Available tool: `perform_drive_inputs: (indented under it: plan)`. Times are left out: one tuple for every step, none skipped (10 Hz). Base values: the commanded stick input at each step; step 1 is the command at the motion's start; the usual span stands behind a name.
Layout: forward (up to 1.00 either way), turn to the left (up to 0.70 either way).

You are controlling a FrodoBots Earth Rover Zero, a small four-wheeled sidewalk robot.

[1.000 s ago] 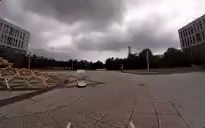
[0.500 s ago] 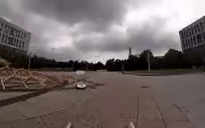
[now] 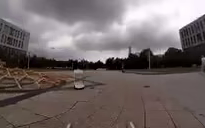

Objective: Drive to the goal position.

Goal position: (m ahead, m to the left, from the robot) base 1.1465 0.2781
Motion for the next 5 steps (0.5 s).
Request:
perform_drive_inputs:
  plan:
    - [0.5, 0.01]
    - [0.5, 0.01]
    - [0.5, 0.01]
    - [0.5, 0.01]
    - [0.5, 0.01]
